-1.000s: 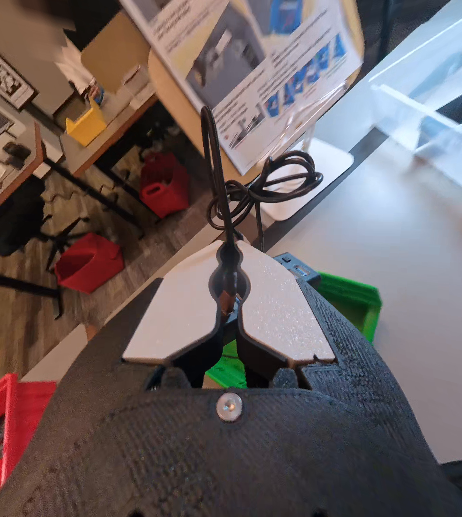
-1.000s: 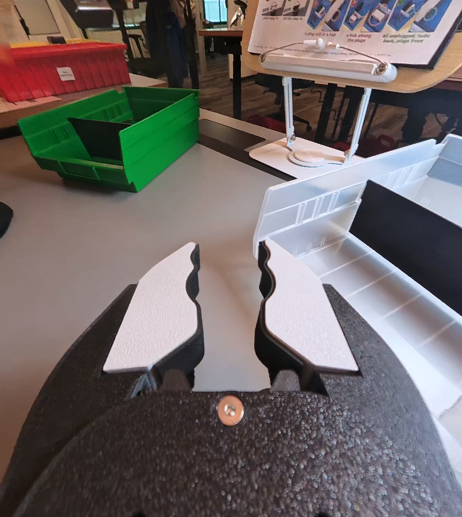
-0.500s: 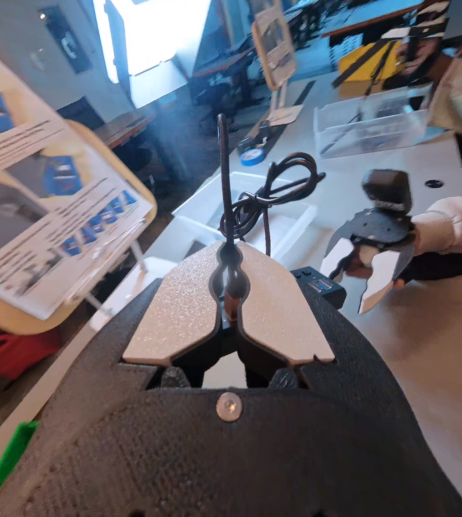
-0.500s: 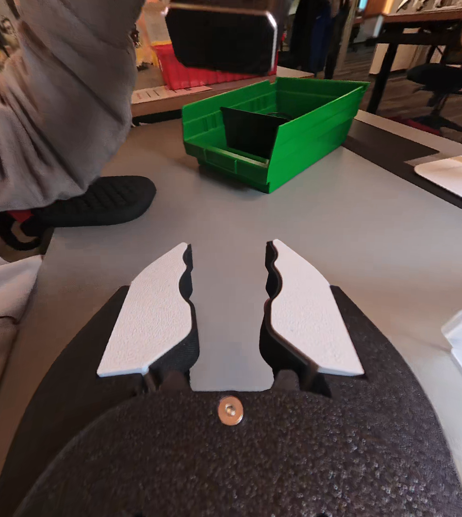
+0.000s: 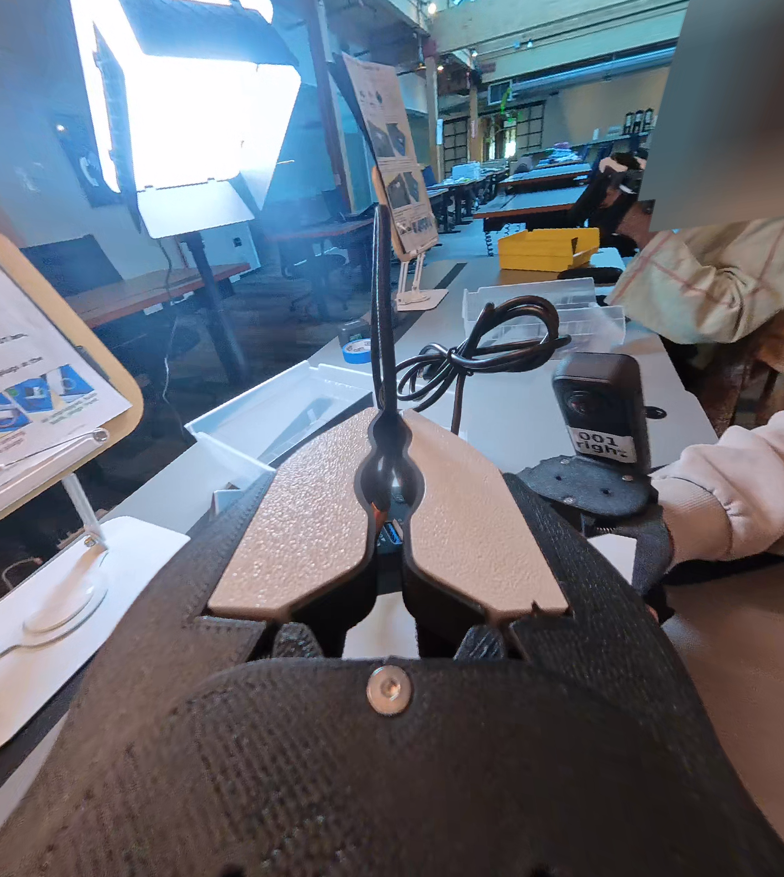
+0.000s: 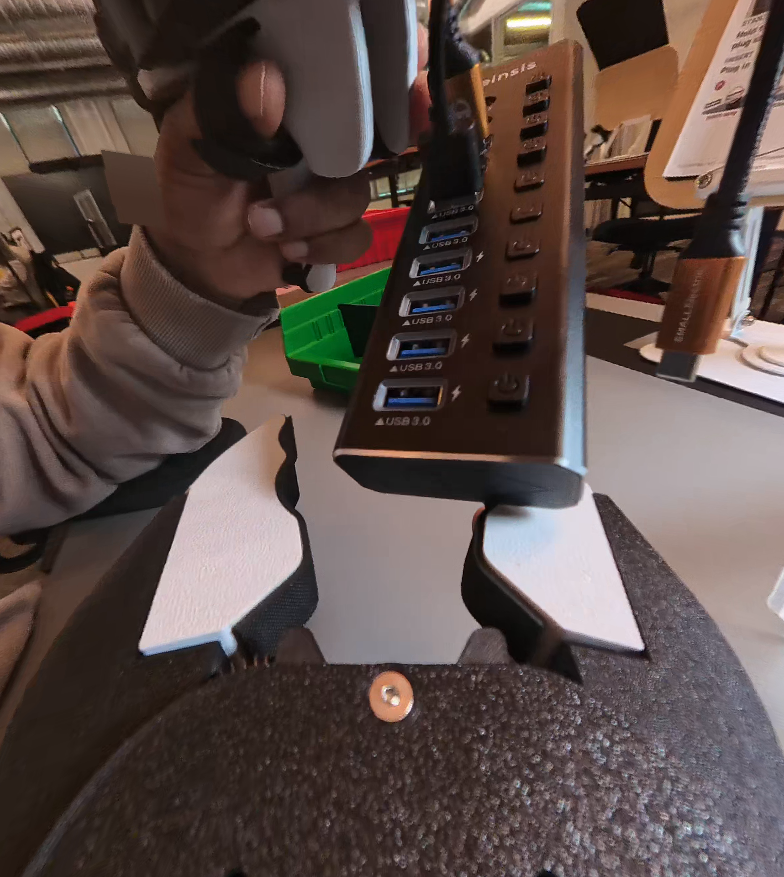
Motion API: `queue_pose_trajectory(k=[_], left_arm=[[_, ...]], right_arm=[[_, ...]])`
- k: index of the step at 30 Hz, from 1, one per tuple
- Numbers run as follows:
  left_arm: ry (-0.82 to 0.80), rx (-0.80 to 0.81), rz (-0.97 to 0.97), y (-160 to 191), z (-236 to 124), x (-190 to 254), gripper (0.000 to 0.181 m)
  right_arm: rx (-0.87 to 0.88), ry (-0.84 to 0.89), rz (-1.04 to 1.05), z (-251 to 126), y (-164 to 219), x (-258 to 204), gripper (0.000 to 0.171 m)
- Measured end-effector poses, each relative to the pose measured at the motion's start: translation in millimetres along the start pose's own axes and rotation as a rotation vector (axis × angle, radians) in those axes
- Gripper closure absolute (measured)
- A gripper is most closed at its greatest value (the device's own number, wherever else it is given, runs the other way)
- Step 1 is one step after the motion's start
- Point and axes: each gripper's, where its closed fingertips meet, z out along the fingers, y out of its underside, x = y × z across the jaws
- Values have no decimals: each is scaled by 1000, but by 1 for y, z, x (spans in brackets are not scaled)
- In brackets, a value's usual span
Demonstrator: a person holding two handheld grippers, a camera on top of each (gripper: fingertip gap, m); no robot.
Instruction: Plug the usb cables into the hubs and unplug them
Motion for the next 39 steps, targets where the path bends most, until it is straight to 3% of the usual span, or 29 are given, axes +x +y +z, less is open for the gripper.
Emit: queue_pose_trajectory(k=[8,12,17,23,26,28,34,36,39], left_arm=[[86,70,46,-18,-17,10,177],[222,118,82,-27,-27,31,178],[397,133,110,-22,-26,66,177],[604,138,112,-7,-20,111,177],[692,153,51,3,-13,127,177],[717,159,21,7,-10,129,177],[697,167,-4,11,-10,118,177],[652,164,6,9,-8,111,176],[551,147,-7,10,0,96,176]], right_arm=[[32,-297,201,-29,-10,-15,97],[-8,-438,315,-34,-9,-23,97],[-44,-821,421,-48,-15,-85,91],[26,-789,379,-44,-26,-88,88],[32,-797,364,-46,-26,-88,111],[4,-808,345,-48,-19,-90,113],[3,-693,346,-38,-17,-72,119],[8,-596,339,-33,-16,-58,129],[1,-490,337,-30,-13,-38,130]])
